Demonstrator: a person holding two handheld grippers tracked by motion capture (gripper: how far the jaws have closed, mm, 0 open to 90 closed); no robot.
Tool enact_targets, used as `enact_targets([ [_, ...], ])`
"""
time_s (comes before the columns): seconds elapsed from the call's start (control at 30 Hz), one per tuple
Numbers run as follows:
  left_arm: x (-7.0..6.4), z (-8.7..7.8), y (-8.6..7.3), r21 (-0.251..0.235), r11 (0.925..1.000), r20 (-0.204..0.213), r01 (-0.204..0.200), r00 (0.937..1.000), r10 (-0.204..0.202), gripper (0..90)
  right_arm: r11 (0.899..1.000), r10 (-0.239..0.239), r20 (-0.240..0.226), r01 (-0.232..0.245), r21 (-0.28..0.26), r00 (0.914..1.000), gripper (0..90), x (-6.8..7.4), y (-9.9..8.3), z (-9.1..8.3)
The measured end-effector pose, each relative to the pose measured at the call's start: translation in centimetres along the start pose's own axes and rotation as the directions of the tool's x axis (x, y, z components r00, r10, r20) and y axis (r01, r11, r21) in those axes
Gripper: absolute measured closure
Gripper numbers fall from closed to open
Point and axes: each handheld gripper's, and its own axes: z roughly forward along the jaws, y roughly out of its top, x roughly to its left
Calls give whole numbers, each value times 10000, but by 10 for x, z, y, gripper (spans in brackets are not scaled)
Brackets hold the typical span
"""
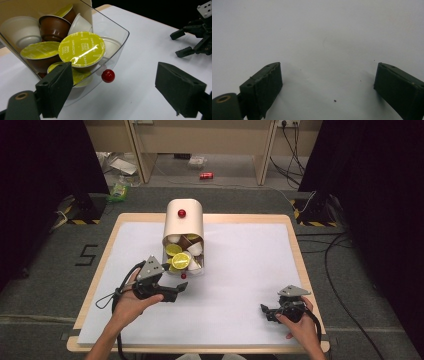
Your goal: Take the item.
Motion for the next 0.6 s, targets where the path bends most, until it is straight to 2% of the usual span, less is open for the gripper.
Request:
enact_targets([
  [0.27,2,2,4,101,9998,-24,145,9999,-144,159,10000,7,-3,-7,-1,10000,85,0,0,0],
  [0.37,6,1,7,-161,9994,-159,320,9994,-323,161,10000,-1,-3,1,-8,10000,85,0,0,0],
  [0.6,12,3,17,-378,9984,-383,431,9983,-445,186,10000,5,-5,-5,-1,10000,84,0,0,0],
])
